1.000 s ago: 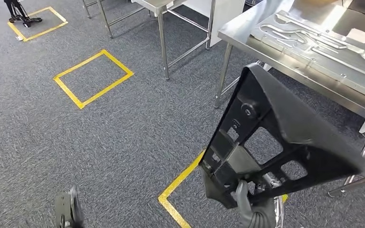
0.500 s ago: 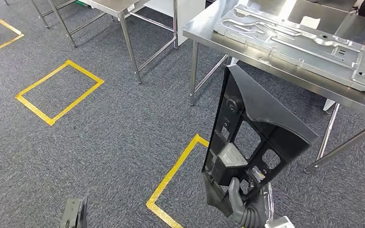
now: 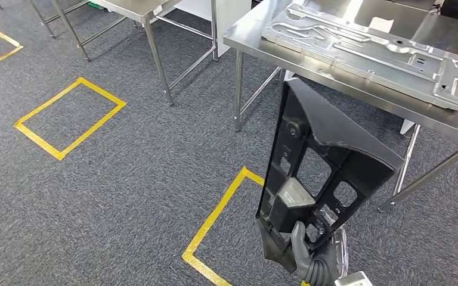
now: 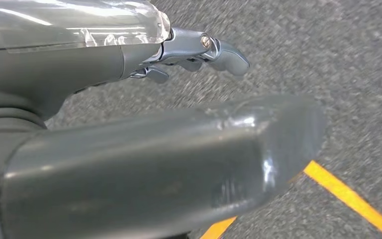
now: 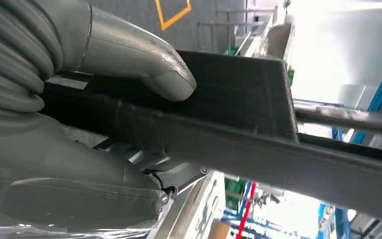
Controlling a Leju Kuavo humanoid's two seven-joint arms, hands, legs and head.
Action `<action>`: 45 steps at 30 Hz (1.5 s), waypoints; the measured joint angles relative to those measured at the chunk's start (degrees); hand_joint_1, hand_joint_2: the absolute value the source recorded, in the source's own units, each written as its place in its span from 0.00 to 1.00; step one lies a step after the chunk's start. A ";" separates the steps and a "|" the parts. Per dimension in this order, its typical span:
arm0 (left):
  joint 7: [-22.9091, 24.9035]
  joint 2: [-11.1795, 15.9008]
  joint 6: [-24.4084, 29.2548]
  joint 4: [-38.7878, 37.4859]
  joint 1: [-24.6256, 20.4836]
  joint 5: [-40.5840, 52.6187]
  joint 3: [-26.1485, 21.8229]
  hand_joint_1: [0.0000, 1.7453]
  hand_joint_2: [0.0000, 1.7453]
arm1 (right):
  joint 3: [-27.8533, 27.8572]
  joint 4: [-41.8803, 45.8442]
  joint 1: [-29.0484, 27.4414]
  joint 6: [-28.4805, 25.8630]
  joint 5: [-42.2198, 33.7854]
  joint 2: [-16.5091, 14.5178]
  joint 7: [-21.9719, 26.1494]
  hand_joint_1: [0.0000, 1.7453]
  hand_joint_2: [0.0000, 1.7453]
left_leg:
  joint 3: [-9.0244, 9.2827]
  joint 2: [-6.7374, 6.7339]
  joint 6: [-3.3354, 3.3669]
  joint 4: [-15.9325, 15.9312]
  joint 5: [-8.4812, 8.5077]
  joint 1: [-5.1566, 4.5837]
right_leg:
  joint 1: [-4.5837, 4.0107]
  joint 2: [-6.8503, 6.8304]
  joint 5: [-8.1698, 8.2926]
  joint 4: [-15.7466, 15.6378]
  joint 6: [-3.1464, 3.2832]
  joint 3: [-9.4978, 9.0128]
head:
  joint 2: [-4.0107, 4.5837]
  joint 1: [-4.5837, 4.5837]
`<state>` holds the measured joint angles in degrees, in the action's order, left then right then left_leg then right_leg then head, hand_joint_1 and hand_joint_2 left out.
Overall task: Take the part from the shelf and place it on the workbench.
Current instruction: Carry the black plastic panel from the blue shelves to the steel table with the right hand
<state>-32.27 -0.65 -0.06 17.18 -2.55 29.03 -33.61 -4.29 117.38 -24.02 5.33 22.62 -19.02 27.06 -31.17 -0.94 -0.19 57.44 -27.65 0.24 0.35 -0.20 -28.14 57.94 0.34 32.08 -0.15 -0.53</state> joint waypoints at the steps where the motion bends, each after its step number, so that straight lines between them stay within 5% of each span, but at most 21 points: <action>1: -0.11 0.02 -0.27 -0.16 0.15 0.14 -0.45 0.00 0.00 | -0.06 0.11 0.00 -0.38 0.26 0.00 -0.05 1.00 1.00 | -0.14 0.06 -0.33 0.47 -0.45 0.10 | 0.08 0.09 0.14 -0.19 0.35 -0.06 | -0.01 0.03; 5: -1.09 0.16 -0.88 -0.64 0.57 1.09 -2.14 0.00 0.00 | -0.42 0.56 -0.05 -1.66 1.18 0.02 -0.40 1.00 1.00 | -5.04 0.44 -1.30 11.84 -6.92 0.44 | 0.25 0.14 0.40 -0.54 1.29 -0.08 | 0.00 0.26; 7: -1.31 0.17 -1.03 -0.76 0.67 1.79 -2.85 0.00 0.00 | -0.51 0.61 -0.10 -1.99 1.43 0.03 -0.57 1.00 1.00 | -7.02 0.44 -1.51 16.21 -7.92 0.50 | 0.21 0.23 0.38 -0.46 1.29 -0.08 | 0.00 0.24; 8: -1.35 0.17 -1.12 -0.81 0.68 2.20 -3.17 0.00 0.00 | -0.57 0.64 -0.10 -2.08 1.49 0.04 -0.66 1.00 1.00 | -6.54 0.44 -1.51 15.19 -6.74 0.53 | 0.20 0.33 0.36 -0.38 1.26 -0.11 | 0.00 0.24; 11: -1.32 0.17 -1.33 -0.90 0.62 3.21 -4.11 0.00 0.00 | -0.85 0.93 -0.10 -2.30 1.61 0.04 -0.84 1.00 1.00 | -1.34 0.67 -1.04 4.14 -1.37 0.47 | 0.11 0.68 0.17 -0.06 0.90 -0.18 | 0.00 0.25; 13: -1.14 0.16 -1.46 -0.97 0.59 3.75 -4.73 0.00 0.00 | -1.00 1.10 -0.10 -2.55 1.60 0.05 -0.92 1.00 1.00 | 0.29 0.85 -0.49 0.47 -0.50 0.24 | -0.04 0.84 0.16 0.10 0.32 -0.05 | 0.00 0.22; 17: -0.60 -0.01 -1.77 -1.13 0.60 5.25 -6.03 0.00 0.00 | -1.26 1.24 -0.15 -2.17 0.47 0.10 -1.14 1.00 1.00 | 0.38 0.36 1.06 -0.24 0.11 0.36 | -0.03 1.04 -0.69 1.12 -1.00 0.52 | 0.00 0.10; 20: -0.39 -0.24 -1.84 -1.16 0.62 6.11 -6.88 0.00 0.00 | -1.30 1.36 -0.23 -1.82 0.05 0.19 -1.18 1.00 1.00 | 0.21 -0.67 1.89 -0.47 0.38 0.38 | 0.09 0.78 -5.98 10.15 -1.45 4.71 | -0.01 -0.17; 22: -0.32 -0.37 -1.85 -1.17 0.66 6.42 -7.32 0.00 0.00 | -1.30 1.34 -0.37 -1.83 -0.03 0.33 -1.20 1.00 1.00 | 0.10 -1.56 1.96 -0.41 0.33 0.23 | 0.09 0.69 -7.53 15.28 -1.59 7.17 | -0.01 -0.17; 24: -0.32 -0.55 -1.90 -1.18 0.63 6.67 -7.72 0.00 0.00 | -1.30 1.35 -0.44 -1.80 -0.07 0.45 -1.20 1.00 1.00 | 0.18 -2.49 1.92 -0.31 0.22 0.16 | 0.06 0.13 -5.00 12.62 -1.47 5.76 | -0.01 -0.17; 26: -0.32 -0.77 -1.99 -1.18 0.62 7.02 -8.02 0.00 0.00 | -1.32 1.39 -0.43 -1.74 -0.08 0.49 -1.21 1.00 1.00 | 0.43 -3.39 1.61 -0.13 -0.07 -0.05 | -0.29 -2.75 -1.56 4.89 -0.96 1.70 | -0.01 -0.19; 28: -0.32 -0.93 -2.14 -1.18 0.67 7.42 -8.28 0.00 0.00 | -1.40 1.50 -0.39 -1.72 -0.07 0.50 -1.23 1.00 1.00 | 0.66 -4.36 1.08 0.07 -0.40 -0.39 | -0.68 -4.88 -0.32 0.33 -0.32 -0.46 | -0.01 -0.11; 29: -0.32 -1.00 -2.23 -1.18 0.68 7.61 -8.42 0.00 0.00 | -1.44 1.57 -0.39 -1.72 -0.07 0.50 -1.24 1.00 1.00 | 0.76 -4.96 0.81 0.10 -0.51 -0.53 | -0.85 -4.77 -0.42 -0.05 -0.09 -0.44 | 0.00 -0.05; 31: -0.32 -1.12 -2.43 -1.18 0.54 7.96 -8.70 0.00 0.00 | -1.50 1.75 -0.49 -1.72 -0.04 0.50 -1.25 1.00 1.00 | 0.94 -5.71 0.22 0.24 -0.86 -0.45 | -0.68 -3.13 -0.04 -0.25 0.45 -0.24 | 0.00 0.00; 33: -0.34 -1.33 -2.64 -1.19 0.43 8.26 -9.00 0.00 0.00 | -1.66 1.99 -0.45 -1.74 0.08 0.50 -1.25 1.00 1.00 | 0.05 -3.49 -0.47 2.73 -2.90 -0.16 | -0.32 -1.69 0.41 -0.57 1.09 -0.19 | -0.01 0.18; 35: -0.36 -1.47 -2.79 -1.20 0.59 8.49 -9.35 0.00 0.00 | -1.84 2.13 -0.34 -1.77 0.31 0.50 -1.28 1.00 1.00 | -2.83 -0.44 -0.99 9.33 -6.67 0.14 | -0.15 -0.21 0.67 -0.62 1.47 -0.03 | -0.01 0.42; 37: -0.36 -1.50 -2.92 -1.20 0.84 8.73 -9.64 0.00 0.00 | -1.98 2.13 -0.32 -1.80 0.52 0.51 -1.39 1.00 1.00 | -5.66 0.38 -1.23 15.48 -8.75 0.28 | -0.16 1.45 0.74 -0.49 1.56 0.09 | 0.00 0.44; 38: -0.37 -1.52 -3.03 -1.20 0.89 8.85 -9.73 0.00 0.00 | -2.10 2.13 -0.32 -1.85 0.57 0.51 -1.46 1.00 1.00 | -5.97 0.48 -1.26 16.00 -8.21 0.33 | -0.16 2.29 0.74 -0.39 1.55 0.10 | 0.00 0.43; 40: -0.40 -1.55 -3.25 -1.20 0.83 9.09 -9.85 0.00 0.00 | -2.39 2.13 -0.29 -2.00 0.69 0.52 -1.69 1.00 1.00 | -3.64 1.12 -1.08 10.66 -4.40 0.46 | -0.14 3.90 0.70 -0.14 1.46 0.02 | -0.01 0.43; 42: -0.44 -1.58 -3.46 -1.21 0.77 9.50 -10.08 0.00 0.00 | -2.79 2.13 -0.20 -2.39 0.93 0.55 -2.24 1.00 1.00 | -0.50 3.41 -0.67 3.53 -1.56 0.64 | -0.16 5.35 0.66 0.21 1.06 0.18 | 0.00 0.42; 45: -0.49 -1.67 -3.56 -1.22 0.66 10.22 -10.73 0.00 0.00 | -3.36 2.13 -0.05 -3.54 1.88 0.67 -3.47 1.00 1.00 | 0.61 4.17 0.10 0.72 -0.98 0.43 | 0.00 7.11 0.99 0.28 -0.14 0.79 | 0.00 0.39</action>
<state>-32.76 -2.32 -3.62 15.96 -1.90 39.24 -44.34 -7.65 119.51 -24.06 1.79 24.50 -18.34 23.59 -30.56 3.23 -0.09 58.17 -28.63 0.67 0.36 6.91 -27.15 58.22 0.20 32.87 -0.15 -0.13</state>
